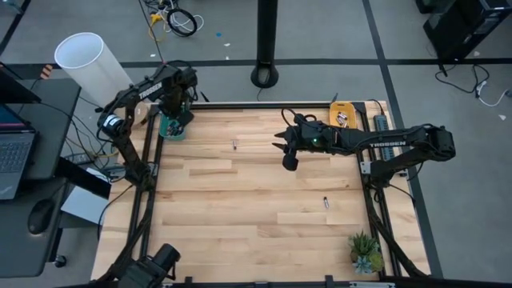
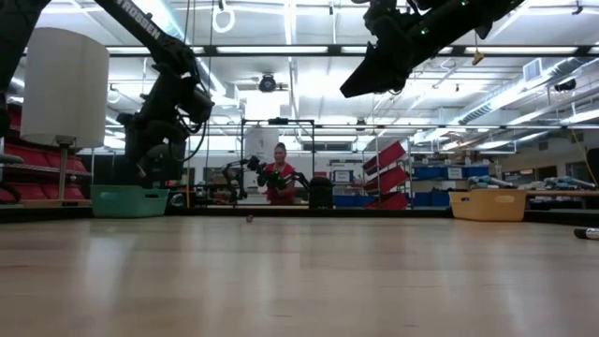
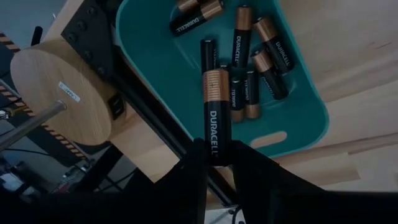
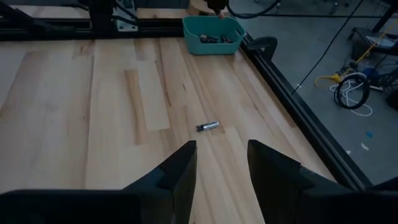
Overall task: Sort batteries
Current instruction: Put the black battery into the blue bin, then put the silver battery into the yellow bin
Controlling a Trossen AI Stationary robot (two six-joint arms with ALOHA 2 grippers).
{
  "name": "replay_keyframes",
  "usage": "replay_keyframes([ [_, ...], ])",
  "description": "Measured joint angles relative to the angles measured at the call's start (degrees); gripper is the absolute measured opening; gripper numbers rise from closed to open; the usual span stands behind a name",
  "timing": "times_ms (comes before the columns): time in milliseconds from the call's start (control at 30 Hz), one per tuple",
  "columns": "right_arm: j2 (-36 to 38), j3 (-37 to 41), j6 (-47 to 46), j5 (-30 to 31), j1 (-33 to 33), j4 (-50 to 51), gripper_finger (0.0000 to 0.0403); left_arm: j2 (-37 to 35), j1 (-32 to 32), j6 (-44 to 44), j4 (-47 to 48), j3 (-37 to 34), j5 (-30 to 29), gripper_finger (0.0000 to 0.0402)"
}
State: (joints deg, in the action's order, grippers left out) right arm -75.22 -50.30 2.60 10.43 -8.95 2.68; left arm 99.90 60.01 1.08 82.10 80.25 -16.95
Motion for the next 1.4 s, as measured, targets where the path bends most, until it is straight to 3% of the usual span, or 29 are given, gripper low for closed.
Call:
replay_keyframes([
  [1033,-0.02,0.0,-1.56,-0.06,0.76,0.27,0.0151,0.02,0.0,0.13,0.0,0.0,2.19,0.0081],
  [1200,-0.02,0.0,-2.24,-0.06,0.84,1.22,0.0151,0.02,0.0,0.13,-0.02,0.0,3.16,0.0104],
  [1400,-0.04,0.0,-11.19,-1.95,2.24,4.04,0.0151,0.02,0.0,0.53,0.3,0.0,3.54,0.0144],
])
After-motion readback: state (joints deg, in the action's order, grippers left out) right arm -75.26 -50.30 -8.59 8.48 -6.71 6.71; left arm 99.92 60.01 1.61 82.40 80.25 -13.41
